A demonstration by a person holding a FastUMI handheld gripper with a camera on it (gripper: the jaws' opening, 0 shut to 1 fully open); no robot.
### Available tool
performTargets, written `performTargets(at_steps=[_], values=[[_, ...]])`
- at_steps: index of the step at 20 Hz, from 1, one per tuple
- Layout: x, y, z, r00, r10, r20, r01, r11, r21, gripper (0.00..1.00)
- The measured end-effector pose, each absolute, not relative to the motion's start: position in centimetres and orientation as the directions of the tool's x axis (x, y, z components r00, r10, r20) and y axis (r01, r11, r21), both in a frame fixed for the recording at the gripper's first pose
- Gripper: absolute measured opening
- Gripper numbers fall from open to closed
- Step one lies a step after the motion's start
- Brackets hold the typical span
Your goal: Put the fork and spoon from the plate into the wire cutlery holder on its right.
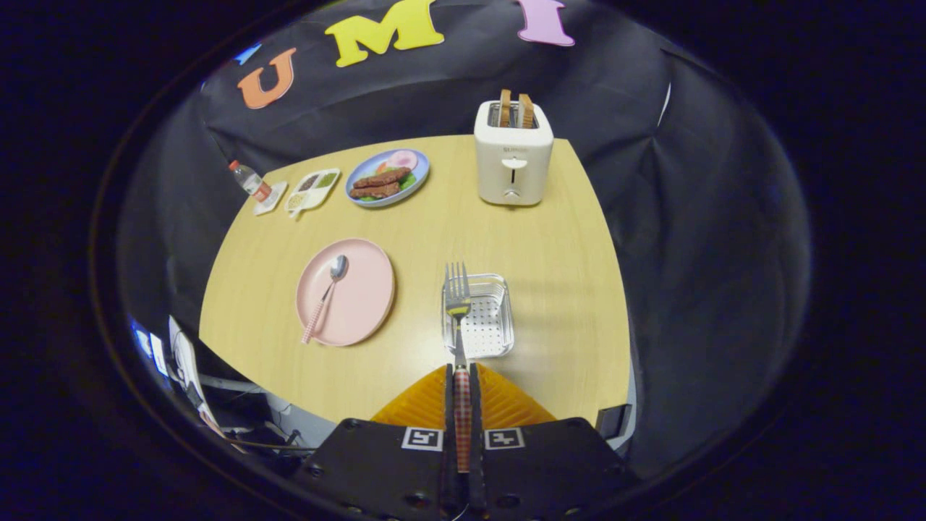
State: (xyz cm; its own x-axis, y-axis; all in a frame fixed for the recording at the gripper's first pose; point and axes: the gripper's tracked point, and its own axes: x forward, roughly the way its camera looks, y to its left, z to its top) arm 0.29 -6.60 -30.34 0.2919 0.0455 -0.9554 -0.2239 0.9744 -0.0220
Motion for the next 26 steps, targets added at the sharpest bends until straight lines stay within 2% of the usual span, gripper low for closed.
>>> performTargets(at_steps=[5, 9, 12, 19, 26], values=[[0.5, -6.7, -31.5, 0.109, 0.032, -0.994, -0.184, 0.983, 0.011, 0.06], [1.6, -7.2, -33.1, 0.011, -0.034, -0.999, -0.200, 0.979, -0.036, 0.06], [1.1, -7.4, -34.3, -0.125, -0.071, -0.990, -0.182, 0.982, -0.048, 0.06], [2.9, -6.5, -36.6, -0.213, -0.092, -0.973, -0.152, 0.987, -0.060, 0.06], [4.0, -6.1, -36.6, -0.177, -0.132, -0.975, -0.189, 0.977, -0.098, 0.10]])
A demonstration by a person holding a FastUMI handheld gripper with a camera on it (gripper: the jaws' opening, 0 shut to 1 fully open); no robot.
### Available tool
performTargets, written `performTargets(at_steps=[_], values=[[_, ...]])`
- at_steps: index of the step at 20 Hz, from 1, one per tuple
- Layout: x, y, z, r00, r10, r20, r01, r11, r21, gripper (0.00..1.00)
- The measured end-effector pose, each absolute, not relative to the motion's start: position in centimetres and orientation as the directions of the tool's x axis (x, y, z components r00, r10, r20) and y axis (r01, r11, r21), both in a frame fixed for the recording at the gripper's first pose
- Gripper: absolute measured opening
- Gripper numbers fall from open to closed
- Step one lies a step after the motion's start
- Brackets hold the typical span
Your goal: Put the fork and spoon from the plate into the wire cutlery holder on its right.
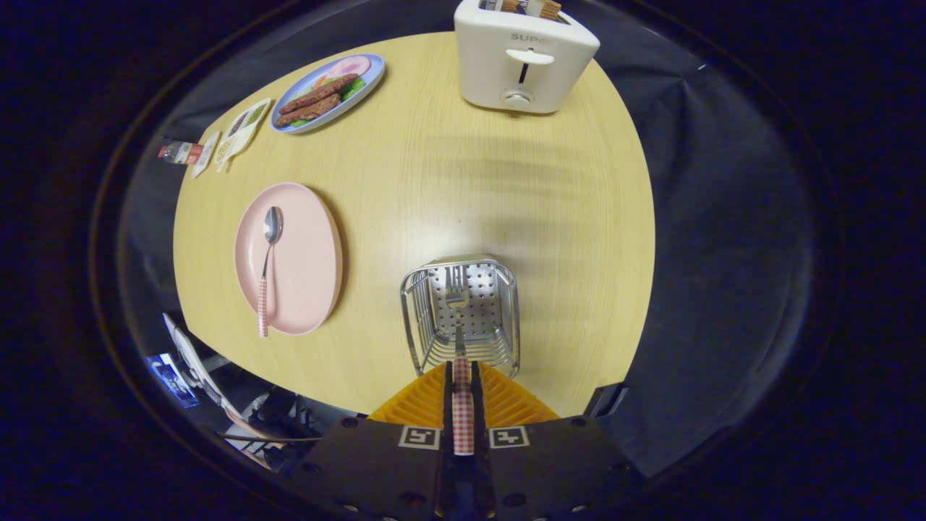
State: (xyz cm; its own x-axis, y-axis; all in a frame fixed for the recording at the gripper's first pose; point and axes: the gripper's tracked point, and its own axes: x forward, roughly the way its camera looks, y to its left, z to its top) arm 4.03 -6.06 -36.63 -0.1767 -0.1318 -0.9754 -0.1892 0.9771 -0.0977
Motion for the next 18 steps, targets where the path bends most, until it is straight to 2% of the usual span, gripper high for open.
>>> performTargets(at_steps=[1, 4, 5, 11, 14, 15, 18], values=[[4.4, -6.1, -36.6, -0.154, -0.139, -0.978, -0.194, 0.975, -0.108, 0.10], [4.9, -5.7, -35.8, -0.083, -0.145, -0.986, -0.214, 0.969, -0.124, 0.23], [5.0, -5.4, -35.5, -0.065, -0.146, -0.987, -0.220, 0.967, -0.129, 0.31], [3.9, -0.9, -34.6, 0.027, -0.088, -0.996, -0.220, 0.971, -0.092, 0.46], [3.7, 2.8, -34.9, 0.099, -0.040, -0.994, -0.219, 0.974, -0.061, 0.46], [3.6, 4.2, -35.2, 0.119, -0.019, -0.993, -0.221, 0.974, -0.045, 0.54], [3.1, 7.6, -36.4, 0.155, 0.009, -0.988, -0.209, 0.978, -0.024, 0.65]])
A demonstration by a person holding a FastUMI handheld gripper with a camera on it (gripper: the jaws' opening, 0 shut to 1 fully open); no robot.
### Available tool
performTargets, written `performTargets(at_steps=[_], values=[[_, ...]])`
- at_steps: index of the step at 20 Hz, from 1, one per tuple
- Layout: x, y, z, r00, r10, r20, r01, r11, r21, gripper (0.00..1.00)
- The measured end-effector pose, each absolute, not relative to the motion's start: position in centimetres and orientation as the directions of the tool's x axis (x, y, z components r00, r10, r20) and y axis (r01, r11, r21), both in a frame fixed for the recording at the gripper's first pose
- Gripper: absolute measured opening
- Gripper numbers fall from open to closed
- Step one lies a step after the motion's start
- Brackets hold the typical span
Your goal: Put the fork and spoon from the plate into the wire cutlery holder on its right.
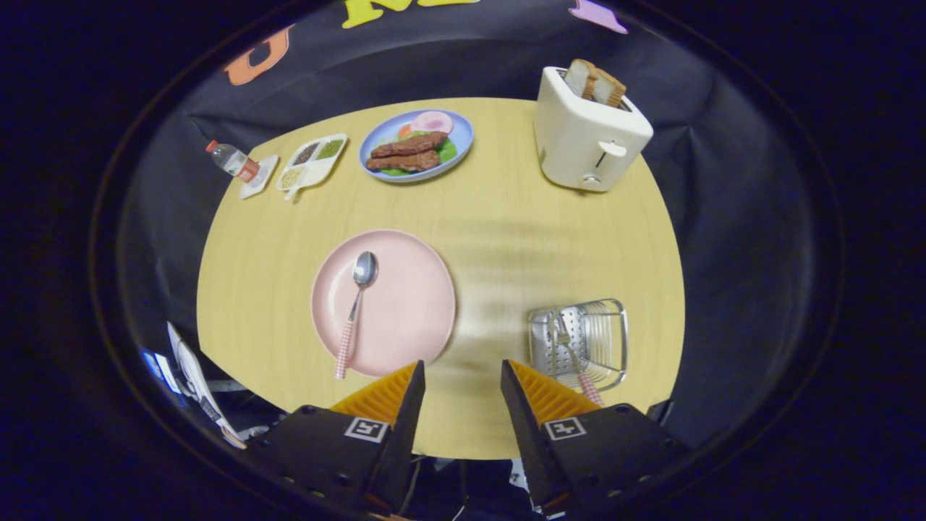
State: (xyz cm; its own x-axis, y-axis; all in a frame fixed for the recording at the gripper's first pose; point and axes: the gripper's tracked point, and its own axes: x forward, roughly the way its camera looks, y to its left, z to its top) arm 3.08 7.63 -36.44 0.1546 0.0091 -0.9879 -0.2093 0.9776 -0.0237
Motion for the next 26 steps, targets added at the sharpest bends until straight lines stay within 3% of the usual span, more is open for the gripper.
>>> performTargets(at_steps=[5, 8, 12, 17, 18, 19, 21, 24, 26], values=[[3.3, 12.2, -38.9, 0.262, 0.026, -0.965, -0.183, 0.983, -0.024, 0.77], [2.2, 14.7, -41.6, 0.257, 0.029, -0.966, -0.172, 0.985, -0.016, 0.81], [1.2, 17.3, -44.7, 0.274, 0.034, -0.961, -0.177, 0.984, -0.015, 0.81], [1.7, 19.2, -47.5, 0.348, 0.028, -0.937, -0.092, 0.996, -0.004, 0.80], [2.0, 19.5, -48.0, 0.366, 0.019, -0.930, -0.093, 0.996, -0.016, 0.77], [2.0, 19.6, -48.4, 0.377, 0.012, -0.926, -0.096, 0.995, -0.026, 0.62], [1.6, 20.4, -48.9, 0.392, 0.021, -0.920, -0.107, 0.994, -0.023, 0.53], [1.2, 20.6, -49.3, 0.402, -0.008, -0.916, -0.104, 0.993, -0.055, 0.25], [1.0, 20.7, -49.4, 0.394, -0.014, -0.919, -0.097, 0.994, -0.056, 0.18]])
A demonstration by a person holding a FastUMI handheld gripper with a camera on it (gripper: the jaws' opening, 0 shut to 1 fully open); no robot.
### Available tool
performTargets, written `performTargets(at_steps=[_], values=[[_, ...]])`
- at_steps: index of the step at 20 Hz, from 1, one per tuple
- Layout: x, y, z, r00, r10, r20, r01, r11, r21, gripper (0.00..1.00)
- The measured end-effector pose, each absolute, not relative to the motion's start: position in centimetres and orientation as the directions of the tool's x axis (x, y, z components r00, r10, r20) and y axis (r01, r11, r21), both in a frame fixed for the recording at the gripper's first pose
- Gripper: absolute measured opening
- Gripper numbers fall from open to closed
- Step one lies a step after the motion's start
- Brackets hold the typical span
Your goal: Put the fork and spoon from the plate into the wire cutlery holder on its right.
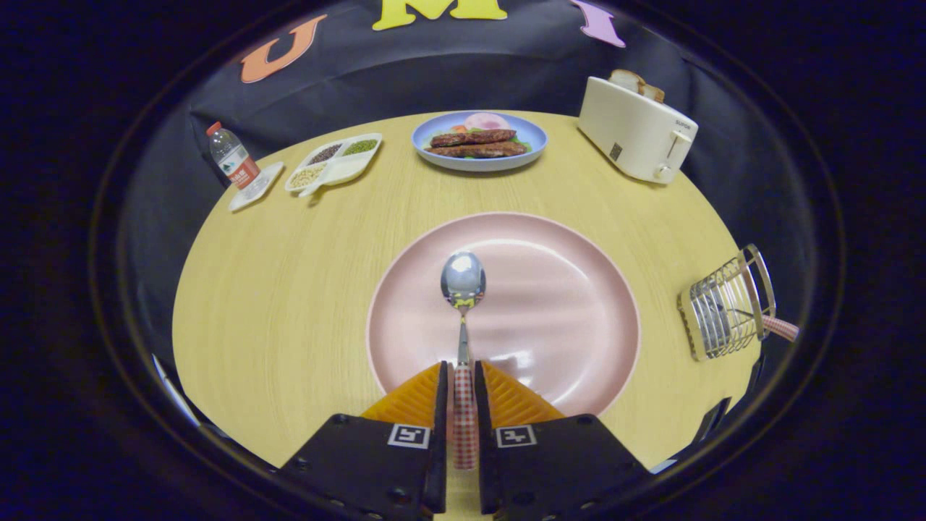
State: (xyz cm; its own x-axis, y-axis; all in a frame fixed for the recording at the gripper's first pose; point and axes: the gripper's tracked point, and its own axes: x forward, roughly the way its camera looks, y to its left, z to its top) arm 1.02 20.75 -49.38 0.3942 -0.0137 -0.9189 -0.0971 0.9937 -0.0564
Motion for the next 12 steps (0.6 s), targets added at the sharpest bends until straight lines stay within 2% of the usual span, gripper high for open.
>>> performTargets(at_steps=[1, 4, 5, 12], values=[[0.9, 20.8, -49.4, 0.390, -0.010, -0.921, -0.101, 0.993, -0.054, 0.10], [1.2, 20.2, -49.3, 0.382, -0.012, -0.924, -0.117, 0.991, -0.061, 0.11], [1.0, 20.4, -49.3, 0.372, 0.005, -0.928, -0.125, 0.991, -0.045, 0.06], [0.7, 19.2, -47.1, 0.329, 0.073, -0.941, -0.140, 0.990, 0.028, 0.06]])
